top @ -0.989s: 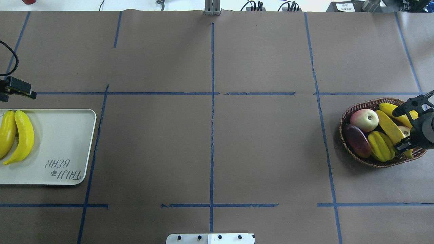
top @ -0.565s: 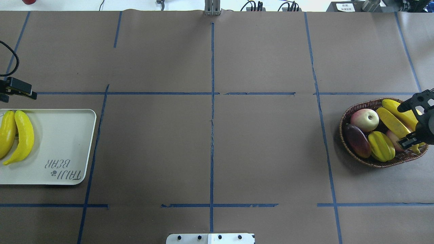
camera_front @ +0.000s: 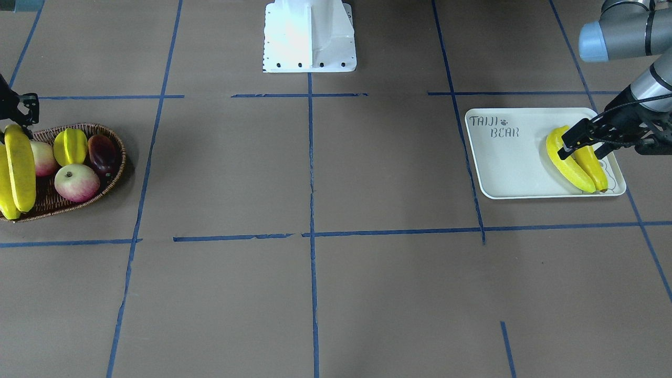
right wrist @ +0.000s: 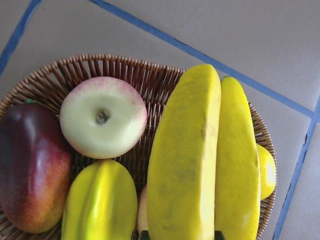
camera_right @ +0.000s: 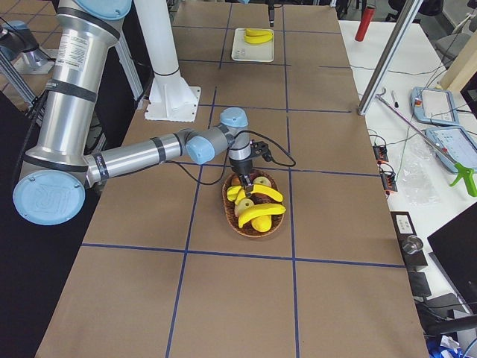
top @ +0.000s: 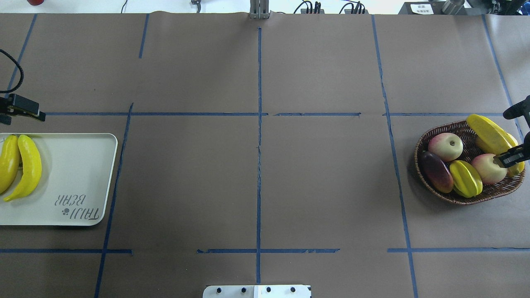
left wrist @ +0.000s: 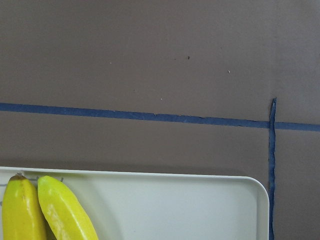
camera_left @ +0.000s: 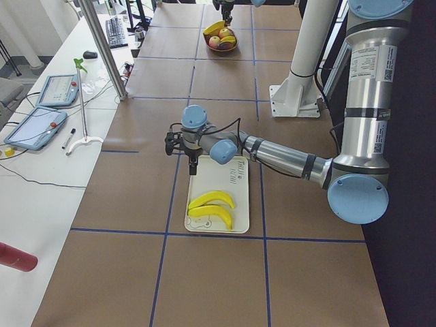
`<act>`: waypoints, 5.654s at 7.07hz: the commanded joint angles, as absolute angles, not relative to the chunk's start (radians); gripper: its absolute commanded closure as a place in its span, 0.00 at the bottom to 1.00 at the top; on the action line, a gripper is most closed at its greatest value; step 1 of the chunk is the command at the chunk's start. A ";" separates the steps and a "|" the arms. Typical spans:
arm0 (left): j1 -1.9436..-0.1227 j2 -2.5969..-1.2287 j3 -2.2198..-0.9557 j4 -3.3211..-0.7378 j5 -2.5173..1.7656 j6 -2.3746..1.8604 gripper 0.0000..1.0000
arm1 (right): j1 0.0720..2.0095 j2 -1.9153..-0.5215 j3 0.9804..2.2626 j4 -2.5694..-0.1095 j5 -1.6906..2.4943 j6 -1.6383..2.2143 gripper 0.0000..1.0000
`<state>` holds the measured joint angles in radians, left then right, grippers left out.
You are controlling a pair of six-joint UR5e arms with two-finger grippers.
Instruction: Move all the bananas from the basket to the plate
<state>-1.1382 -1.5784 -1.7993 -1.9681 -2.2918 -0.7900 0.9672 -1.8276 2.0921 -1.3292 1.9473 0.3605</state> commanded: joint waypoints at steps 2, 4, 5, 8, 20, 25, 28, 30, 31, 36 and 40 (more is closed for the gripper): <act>-1.138 -1.589 -1.802 -1.968 -2.296 -0.790 0.00 | 1.012 -1.757 2.129 -1.322 2.075 0.396 0.95; -1.138 -1.621 -1.793 -1.974 -2.301 -0.790 0.00 | 1.011 -1.633 2.111 -1.325 2.141 0.565 0.96; -1.138 -1.631 -1.799 -1.971 -2.372 -0.805 0.00 | 1.008 -1.565 2.093 -1.325 2.163 0.659 0.97; -1.135 -1.782 -1.799 -1.982 -2.414 -1.107 0.00 | 0.921 -1.299 2.004 -1.318 2.198 0.992 0.99; -0.919 -2.184 -1.737 -1.983 -2.402 -1.871 0.00 | 0.499 -1.045 1.801 -0.766 1.721 1.623 1.00; -0.835 -2.226 -1.712 -1.985 -2.336 -1.888 0.00 | 0.454 -1.011 1.802 -0.742 1.689 1.657 1.00; -0.801 -2.238 -1.691 -2.008 -2.321 -1.887 0.00 | 0.448 -0.991 1.807 -0.741 1.687 1.680 1.00; -0.779 -2.237 -1.687 -2.022 -2.312 -1.887 0.00 | 0.446 -0.986 1.807 -0.741 1.687 1.681 1.00; -0.773 -2.238 -1.687 -2.025 -2.297 -1.885 0.06 | 0.445 -0.985 1.807 -0.741 1.686 1.681 1.00; -0.775 -2.233 -1.687 -2.039 -2.293 -1.887 0.27 | 0.422 -0.985 1.815 -0.739 1.669 1.681 1.00; -0.775 -2.233 -1.687 -2.039 -2.293 -1.885 0.43 | 0.422 -0.979 1.813 -0.741 1.669 1.681 1.00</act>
